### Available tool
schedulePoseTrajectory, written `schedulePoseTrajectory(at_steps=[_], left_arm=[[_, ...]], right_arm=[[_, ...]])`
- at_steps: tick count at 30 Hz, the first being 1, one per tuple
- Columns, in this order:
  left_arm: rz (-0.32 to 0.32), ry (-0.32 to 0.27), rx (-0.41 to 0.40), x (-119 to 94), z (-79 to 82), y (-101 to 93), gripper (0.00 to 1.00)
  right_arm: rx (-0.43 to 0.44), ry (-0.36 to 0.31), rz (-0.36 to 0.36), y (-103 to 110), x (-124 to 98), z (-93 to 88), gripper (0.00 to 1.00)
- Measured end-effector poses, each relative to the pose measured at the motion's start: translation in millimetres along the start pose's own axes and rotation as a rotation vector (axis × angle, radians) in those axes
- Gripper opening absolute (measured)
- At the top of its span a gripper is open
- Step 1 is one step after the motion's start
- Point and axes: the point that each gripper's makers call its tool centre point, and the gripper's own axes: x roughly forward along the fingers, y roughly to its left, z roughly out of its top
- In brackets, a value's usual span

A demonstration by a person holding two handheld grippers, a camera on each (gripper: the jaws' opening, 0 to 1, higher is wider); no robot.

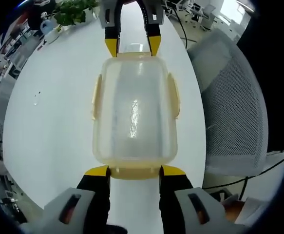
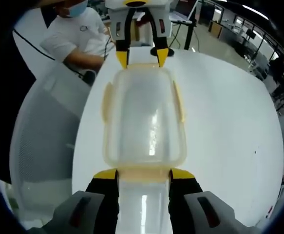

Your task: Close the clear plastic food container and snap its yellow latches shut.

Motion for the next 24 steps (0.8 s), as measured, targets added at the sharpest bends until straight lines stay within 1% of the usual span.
schedulePoseTrajectory(at_steps=[7,20,24], left_arm=[[0.002,-0.005,-0.001,6,15.6,-1.2,0.38],[0.011,0.007,0.009,11,38.4,2.5,0.38],[0.015,0.009,0.012,13,43.0,2.4,0.38]], right_arm=[[0.002,0.006,-0.008,0,-5,-14.8,0.37],[0.007,0.007,-0.023,-1,-14,-37.0,0.38],[0.011,0.005,-0.021,-1,-16,-41.6,0.38]])
